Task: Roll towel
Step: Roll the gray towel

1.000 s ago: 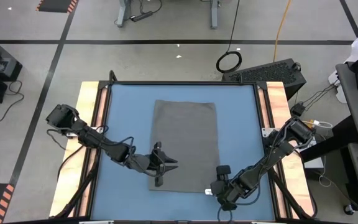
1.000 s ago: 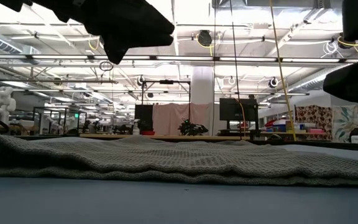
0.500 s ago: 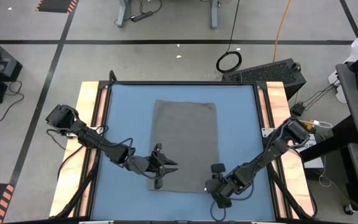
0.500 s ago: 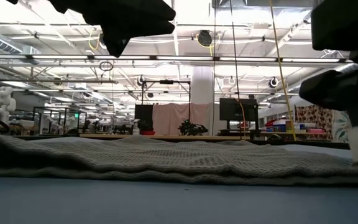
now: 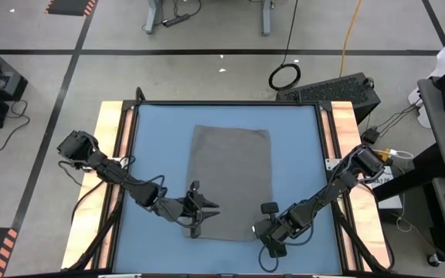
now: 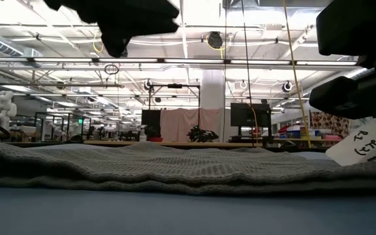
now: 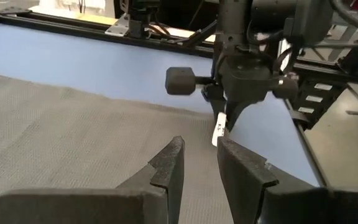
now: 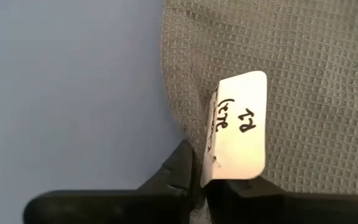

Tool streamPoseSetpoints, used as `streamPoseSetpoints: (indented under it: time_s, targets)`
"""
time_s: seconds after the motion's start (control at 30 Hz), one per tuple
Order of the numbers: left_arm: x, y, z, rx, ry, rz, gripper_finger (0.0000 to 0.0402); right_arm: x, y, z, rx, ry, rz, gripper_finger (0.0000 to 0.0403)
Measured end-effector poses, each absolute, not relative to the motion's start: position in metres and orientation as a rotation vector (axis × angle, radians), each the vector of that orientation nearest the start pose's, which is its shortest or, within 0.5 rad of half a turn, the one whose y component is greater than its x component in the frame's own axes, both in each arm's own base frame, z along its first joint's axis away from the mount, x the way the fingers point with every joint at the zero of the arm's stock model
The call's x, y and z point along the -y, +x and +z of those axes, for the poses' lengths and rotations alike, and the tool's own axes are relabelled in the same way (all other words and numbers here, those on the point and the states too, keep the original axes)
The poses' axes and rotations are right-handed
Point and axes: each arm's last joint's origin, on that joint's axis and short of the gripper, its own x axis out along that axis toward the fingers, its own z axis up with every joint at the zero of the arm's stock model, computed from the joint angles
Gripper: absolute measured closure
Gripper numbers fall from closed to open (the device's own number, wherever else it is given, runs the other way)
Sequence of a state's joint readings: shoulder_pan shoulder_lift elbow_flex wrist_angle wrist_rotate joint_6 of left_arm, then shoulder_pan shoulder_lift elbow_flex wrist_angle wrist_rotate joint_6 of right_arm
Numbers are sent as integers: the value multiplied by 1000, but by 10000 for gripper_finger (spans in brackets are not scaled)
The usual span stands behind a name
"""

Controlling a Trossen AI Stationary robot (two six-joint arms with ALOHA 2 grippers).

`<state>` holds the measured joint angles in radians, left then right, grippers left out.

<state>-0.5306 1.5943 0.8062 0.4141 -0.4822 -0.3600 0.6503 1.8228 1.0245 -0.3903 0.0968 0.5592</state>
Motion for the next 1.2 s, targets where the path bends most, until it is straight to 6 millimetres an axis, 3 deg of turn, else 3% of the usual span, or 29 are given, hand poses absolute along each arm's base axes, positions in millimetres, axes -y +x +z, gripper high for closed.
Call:
streamPoseSetpoints:
  time_s: [0.3,0.5,0.63,0.8,0.93,1.07,1.2]
  targets:
    - [172,288,169,-432,-109,-18,297,-200,269,138,-1195,57,151,390]
    - [191,265,156,-587,-40,-74,294,-200,270,138,-1191,66,148,388]
    - [201,246,147,-718,-16,-115,265,-200,270,139,-1187,68,146,387]
    - [211,228,140,-821,28,-156,200,-200,270,139,-1186,83,136,387]
    - [217,217,137,-838,187,-229,159,-200,270,139,-1186,83,136,387]
    - [224,210,131,-832,400,-337,156,-200,270,139,-1185,84,137,387]
    - [221,212,129,-821,451,-288,167,-200,270,139,-1184,85,137,387]
